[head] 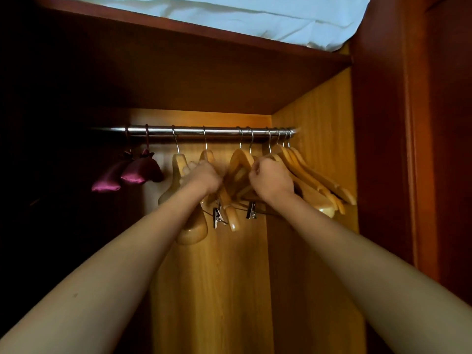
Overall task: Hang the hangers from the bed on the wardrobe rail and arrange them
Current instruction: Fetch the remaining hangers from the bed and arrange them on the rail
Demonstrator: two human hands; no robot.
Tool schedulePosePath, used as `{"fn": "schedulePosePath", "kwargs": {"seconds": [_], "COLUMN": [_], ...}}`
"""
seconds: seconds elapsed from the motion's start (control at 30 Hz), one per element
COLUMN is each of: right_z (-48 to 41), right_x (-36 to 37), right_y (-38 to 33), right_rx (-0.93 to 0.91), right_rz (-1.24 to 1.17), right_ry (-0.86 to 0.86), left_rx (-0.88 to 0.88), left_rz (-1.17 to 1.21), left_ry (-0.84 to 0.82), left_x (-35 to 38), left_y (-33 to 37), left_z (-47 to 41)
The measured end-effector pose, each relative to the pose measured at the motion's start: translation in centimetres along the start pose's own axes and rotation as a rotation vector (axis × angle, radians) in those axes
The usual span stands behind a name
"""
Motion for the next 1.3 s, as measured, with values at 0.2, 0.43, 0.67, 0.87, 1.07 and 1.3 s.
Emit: {"fn": "schedulePosePath", "kwargs": {"seconds": [0.2, 0.43, 0.67, 0.87, 1.07, 1.3], "right_z": [-2.5, -4.1, -5.5, -6.9, -7.1, -7.5], "right_x": [-3.1, -1.8, 1.7, 2.6, 2.4, 1.9], "right_y": [7.2, 11.4, 11.2, 12.2, 12.3, 11.9], "right_rx": [0.197, 0.196, 0.171, 0.266, 0.271, 0.251], "right_rz": [0.281, 0.406, 0.263, -0.028, -0.081, -0.107], "right_ry": [-0.076, -0.292, -0.394, -0.392, -0.38, -0.369], "left_rx": [0.072, -0.095, -0.246, -0.243, -0.145, -0.06], "left_rz": [-0.065, 0.002, 0.191, 0.263, 0.35, 0.329], "left_ry": [-0.131, -0.171, -0.064, 0.011, 0.092, 0.078], "left_x": [1.7, 3.5, 5.2, 6.2, 7.0, 8.4], "left_y": [3.8, 3.4, 1.6, 1.6, 2.8, 4.5], "left_z": [-0.3, -1.4, -2.3, -2.3, -2.6, -3.2]}}
Point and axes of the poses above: each hand's wrist, its own z-axis away from the middle knuckle, its own x-axis out of the palm, y = z × x, the point moved 6 cm from there along -z, towards the middle knuckle, and after that the axes turned 8 degrees about x, right-handed, at the moved point
